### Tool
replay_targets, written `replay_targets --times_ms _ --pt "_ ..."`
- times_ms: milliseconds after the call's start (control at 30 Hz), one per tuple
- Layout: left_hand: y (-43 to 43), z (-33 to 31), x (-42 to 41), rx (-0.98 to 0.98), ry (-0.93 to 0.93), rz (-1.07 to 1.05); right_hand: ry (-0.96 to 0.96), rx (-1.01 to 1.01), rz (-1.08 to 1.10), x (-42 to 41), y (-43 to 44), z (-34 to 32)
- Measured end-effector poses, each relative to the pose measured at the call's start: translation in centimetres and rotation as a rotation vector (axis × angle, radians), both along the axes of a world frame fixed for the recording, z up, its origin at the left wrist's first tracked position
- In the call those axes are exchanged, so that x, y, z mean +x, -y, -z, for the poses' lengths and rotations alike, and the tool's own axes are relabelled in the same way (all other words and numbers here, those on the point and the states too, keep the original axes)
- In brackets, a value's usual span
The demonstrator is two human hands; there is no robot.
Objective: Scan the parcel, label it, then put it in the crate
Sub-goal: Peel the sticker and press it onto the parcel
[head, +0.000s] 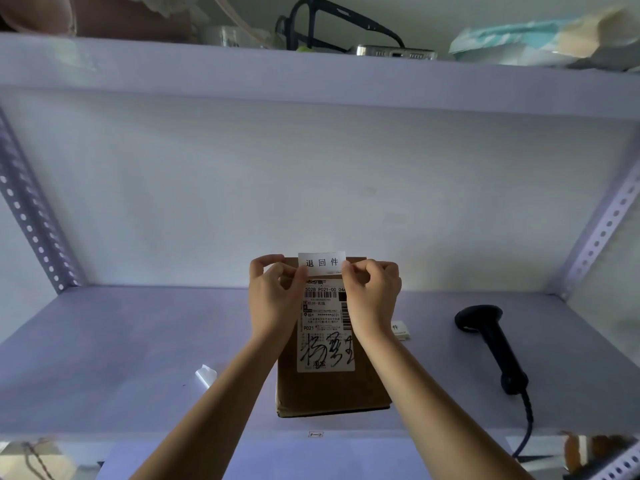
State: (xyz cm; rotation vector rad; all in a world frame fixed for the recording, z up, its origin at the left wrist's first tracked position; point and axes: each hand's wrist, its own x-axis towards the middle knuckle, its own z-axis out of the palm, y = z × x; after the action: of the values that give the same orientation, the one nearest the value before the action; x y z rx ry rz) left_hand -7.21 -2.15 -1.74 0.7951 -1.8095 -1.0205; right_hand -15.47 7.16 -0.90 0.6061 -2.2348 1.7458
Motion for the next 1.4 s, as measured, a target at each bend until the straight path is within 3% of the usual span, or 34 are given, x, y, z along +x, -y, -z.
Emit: replay_targets --times_ms 1167,1400 --pt "-2.3 -1.3 1.0 -0.097 0.126 -0.049 -0.098 0.022 0.139 1.2 -0.4 0.8" --pt "-2.5 -1.3 1.2 -0.086 0.071 -0.073 -0.099 0.024 0.140 1.6 -0.7 0.7"
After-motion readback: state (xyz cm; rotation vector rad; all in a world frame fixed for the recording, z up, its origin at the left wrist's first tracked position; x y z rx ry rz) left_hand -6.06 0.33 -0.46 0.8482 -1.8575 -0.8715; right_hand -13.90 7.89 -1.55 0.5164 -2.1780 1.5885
